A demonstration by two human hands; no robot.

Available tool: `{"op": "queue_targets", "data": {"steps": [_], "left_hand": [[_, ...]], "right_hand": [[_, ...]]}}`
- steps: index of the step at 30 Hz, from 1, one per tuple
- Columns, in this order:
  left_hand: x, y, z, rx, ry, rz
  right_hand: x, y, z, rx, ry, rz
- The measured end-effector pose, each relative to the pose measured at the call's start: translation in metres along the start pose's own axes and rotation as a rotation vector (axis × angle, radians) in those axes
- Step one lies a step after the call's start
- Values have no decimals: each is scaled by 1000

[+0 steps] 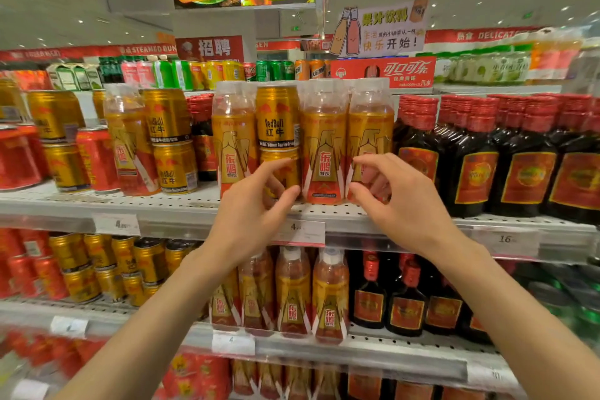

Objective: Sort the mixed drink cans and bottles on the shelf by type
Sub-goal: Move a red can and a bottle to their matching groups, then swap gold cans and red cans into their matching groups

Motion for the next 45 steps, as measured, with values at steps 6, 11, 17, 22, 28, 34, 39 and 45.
{"op": "queue_targets", "data": {"steps": [6,11,17,22,28,34,39,45], "left_hand": [[-21,-21,20,-51,68,241],[-39,-47,23,-28,79,313],[-52,-58,7,43,63,308],[-62,-64,-10,83,61,249],[-67,-67,-16,65,33,276],[-67,-68,-14,55,19,278],[-68,-65,-14,35,21,284],[-69,-62,-14,19,23,297]], "right_hand": [[4,-26,18,94,43,-54],[16,-60,11,144,107,-69],[13,-99,-47,63,115,112],[8,-115,-96,51,35,255],[6,-116,-130,180,-155,278],[3,-117,-137,285,-203,155],[-1,-116,-136,288,-192,77],[-6,-115,-130,250,-138,-38]]}}
Point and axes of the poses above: each hand's wrist, its own z-axis away from the middle knuckle, its own x-axis out of the palm, y = z × x, the point moved 1 cm from there along -z, towards the middle knuckle, and after that the axes turned 5 degrees about -y, right-handed, at the moved point
